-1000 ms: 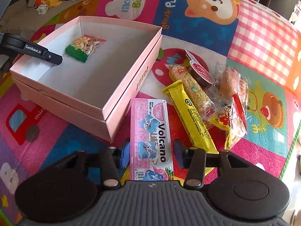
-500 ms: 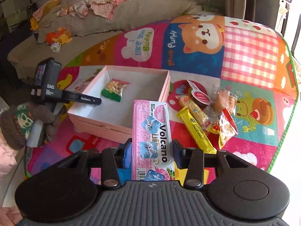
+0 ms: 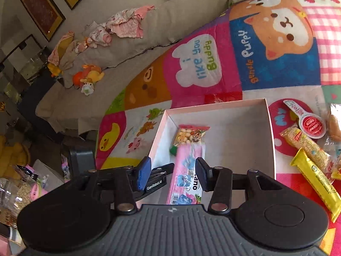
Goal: Organize objects
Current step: 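Lower the Volcano box into the pink box and open the right gripper, then grasp the yellow snack bar with the right gripper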
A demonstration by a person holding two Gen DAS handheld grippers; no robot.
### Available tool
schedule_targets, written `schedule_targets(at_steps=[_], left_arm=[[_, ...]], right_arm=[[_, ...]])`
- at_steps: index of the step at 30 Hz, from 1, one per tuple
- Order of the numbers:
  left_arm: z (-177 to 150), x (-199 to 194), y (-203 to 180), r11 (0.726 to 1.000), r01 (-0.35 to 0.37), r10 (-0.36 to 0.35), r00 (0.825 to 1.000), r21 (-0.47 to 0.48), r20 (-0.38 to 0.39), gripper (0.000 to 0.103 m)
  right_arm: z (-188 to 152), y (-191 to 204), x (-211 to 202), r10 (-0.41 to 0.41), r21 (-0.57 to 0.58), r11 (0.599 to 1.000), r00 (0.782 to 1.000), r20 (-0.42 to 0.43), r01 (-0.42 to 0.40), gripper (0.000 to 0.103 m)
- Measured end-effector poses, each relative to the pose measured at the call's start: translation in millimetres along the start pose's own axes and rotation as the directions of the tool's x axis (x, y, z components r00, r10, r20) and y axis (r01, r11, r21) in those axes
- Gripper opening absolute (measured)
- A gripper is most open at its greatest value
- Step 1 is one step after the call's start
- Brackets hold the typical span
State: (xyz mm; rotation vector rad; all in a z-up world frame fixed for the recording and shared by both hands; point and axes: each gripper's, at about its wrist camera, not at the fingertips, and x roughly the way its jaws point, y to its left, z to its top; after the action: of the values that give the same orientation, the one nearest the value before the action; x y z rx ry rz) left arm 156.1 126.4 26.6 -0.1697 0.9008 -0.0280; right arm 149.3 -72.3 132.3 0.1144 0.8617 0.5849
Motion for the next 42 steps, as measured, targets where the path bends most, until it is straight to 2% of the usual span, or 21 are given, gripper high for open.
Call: schedule_targets(at_steps=[2,8,11,17,20,25,27,31,34,36,38,42], left_arm=[[0,0,0,1.000,-0.001,0.001,1.000,0.001,0.001,0.018],[0,0,0,1.000,-0.003,0.003,1.000,0.004,0.004,0.018],[-1,0,-1,1.000,-0.006,0.006,1.000,0.007,0.005,0.018],[-2,0,-1,1.000,-0.007,0.007,1.000,0.012,0.015,0.018],[-2,1,-2,1.000,-0.008,0.007,1.000,0.018,0.014,0.018],[-2,0,-3,1.000,-0.014,0.014,1.000,0.019,0.012,0.018],[-2,0,-4,1.000,-0.019,0.018,1.000,0.022,0.013,0.018],[-1,0,-4,0.999,-0.023,0.022,1.000,0.026,0.010,0.018],[-1,1,-4,0.999,-0.023,0.023,1.000,0.028,0.010,0.018],[-1,1,-4,0.999,-0.023,0.023,1.000,0.027,0.010,0.018],[-1,1,-4,0.999,-0.023,0.023,1.000,0.025,0.009,0.018],[-1,1,-4,0.999,-0.021,0.021,1.000,0.026,0.009,0.018]], right_arm=[[-6,-2,-8,-0.068,-0.056,0.996,0.997,0.034,0.070,0.061],[-40,-34,-53,-0.188,-0.128,0.972,0.979,0.076,0.196,0.074],[-66,-47,-77,-0.250,-0.165,0.952,0.966,0.066,0.257,0.078],[-121,-67,-113,-0.304,-0.129,0.945,0.953,-0.002,0.301,0.084],[-144,-73,-120,-0.296,-0.093,0.952,0.954,-0.034,0.292,0.089],[-168,-78,-110,-0.263,-0.081,0.963,0.960,-0.095,0.256,0.093],[-168,-78,-103,-0.272,-0.099,0.960,0.958,-0.095,0.263,0.093],[-137,-92,-95,-0.310,-0.114,0.945,0.951,-0.006,0.307,0.093],[-106,-110,-77,-0.303,-0.119,0.947,0.953,-0.012,0.300,0.092],[-87,-118,-55,-0.327,-0.167,0.933,0.945,-0.018,0.320,0.089],[-75,-122,-34,-0.346,-0.214,0.919,0.938,-0.028,0.332,0.074],[-63,-139,2,-0.349,-0.188,0.926,0.932,-0.097,0.327,0.059]])
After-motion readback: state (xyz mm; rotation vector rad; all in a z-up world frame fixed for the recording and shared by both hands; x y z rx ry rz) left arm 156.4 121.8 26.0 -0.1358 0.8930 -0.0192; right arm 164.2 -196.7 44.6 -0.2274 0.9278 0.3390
